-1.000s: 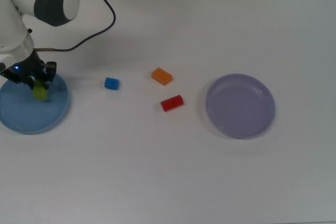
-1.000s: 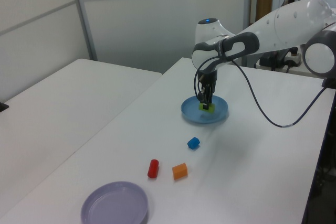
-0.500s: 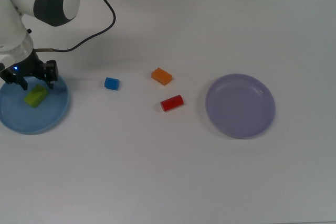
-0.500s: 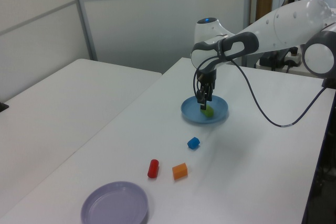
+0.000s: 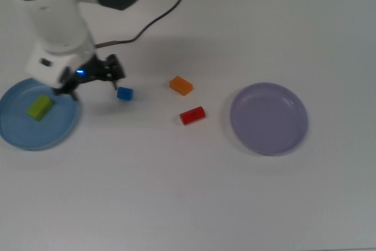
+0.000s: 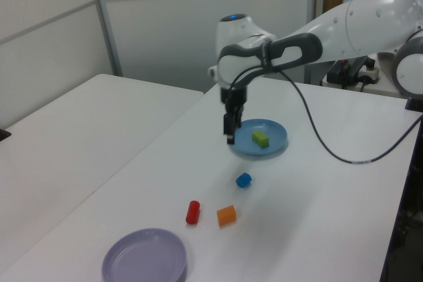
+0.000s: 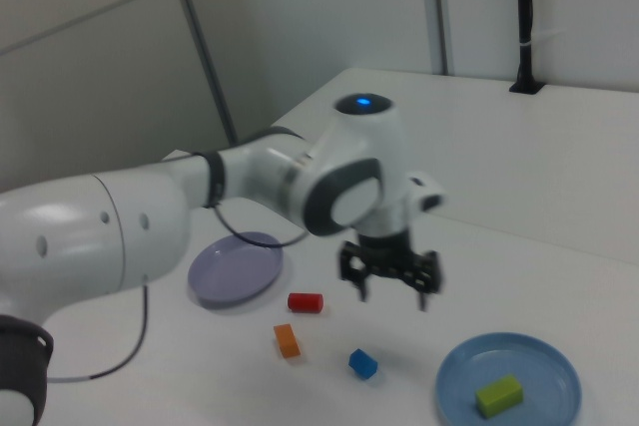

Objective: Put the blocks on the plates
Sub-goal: 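Lift the gripper and move it over the orange block, then lower and grasp the orange block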

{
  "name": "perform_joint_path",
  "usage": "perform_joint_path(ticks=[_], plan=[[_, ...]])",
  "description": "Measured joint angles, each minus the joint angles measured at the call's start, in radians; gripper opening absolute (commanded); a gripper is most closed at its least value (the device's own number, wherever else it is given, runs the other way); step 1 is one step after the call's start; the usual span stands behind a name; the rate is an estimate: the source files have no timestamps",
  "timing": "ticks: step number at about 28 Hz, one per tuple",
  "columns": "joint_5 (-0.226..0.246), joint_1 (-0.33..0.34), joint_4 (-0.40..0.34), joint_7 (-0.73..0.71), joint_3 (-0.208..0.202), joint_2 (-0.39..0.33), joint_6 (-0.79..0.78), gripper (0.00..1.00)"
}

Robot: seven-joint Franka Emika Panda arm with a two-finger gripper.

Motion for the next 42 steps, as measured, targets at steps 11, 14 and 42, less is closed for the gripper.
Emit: perform_joint_path(ticks=[11, 14, 42], plan=[[-0.044, 0.173, -0.085, -0.091, 0.010, -0.040, -0.084, 1.00], [-0.093, 0.216, -0.122, -0.098, 0.011, -0.045, -0.084, 1.00], [-0.232, 0.326, -0.195, -0.100, 0.010, 0.040, -0.019, 0.00]])
